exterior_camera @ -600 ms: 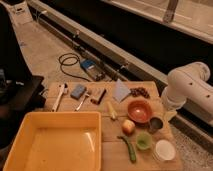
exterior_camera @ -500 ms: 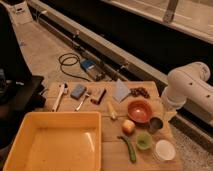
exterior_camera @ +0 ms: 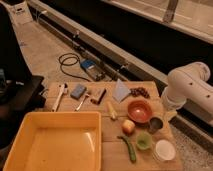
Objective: Place towel in plastic cup
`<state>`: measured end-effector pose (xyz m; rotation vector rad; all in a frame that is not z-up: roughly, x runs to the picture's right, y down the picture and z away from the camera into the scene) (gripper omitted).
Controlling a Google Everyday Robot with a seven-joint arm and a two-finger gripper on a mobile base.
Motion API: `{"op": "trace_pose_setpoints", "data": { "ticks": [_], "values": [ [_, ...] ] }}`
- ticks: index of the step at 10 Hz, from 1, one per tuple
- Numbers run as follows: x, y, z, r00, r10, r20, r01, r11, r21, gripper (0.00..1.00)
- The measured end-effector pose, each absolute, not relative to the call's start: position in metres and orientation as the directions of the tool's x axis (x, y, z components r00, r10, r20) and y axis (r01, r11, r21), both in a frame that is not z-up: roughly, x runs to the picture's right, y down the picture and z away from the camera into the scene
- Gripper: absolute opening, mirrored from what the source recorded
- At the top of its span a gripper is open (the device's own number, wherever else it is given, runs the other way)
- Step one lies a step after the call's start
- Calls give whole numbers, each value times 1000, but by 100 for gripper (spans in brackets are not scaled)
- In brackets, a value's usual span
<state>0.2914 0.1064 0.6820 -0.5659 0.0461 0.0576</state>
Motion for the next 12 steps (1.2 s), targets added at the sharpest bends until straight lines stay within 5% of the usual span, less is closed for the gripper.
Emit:
{"op": "trace_pose_setpoints", "data": {
  "ticks": [8,12],
  "values": [
    [291,104,681,998,28,-62,-57,853,-518,65],
    [255,48,682,998,-62,-25,46,907,-418,65]
  ]
}}
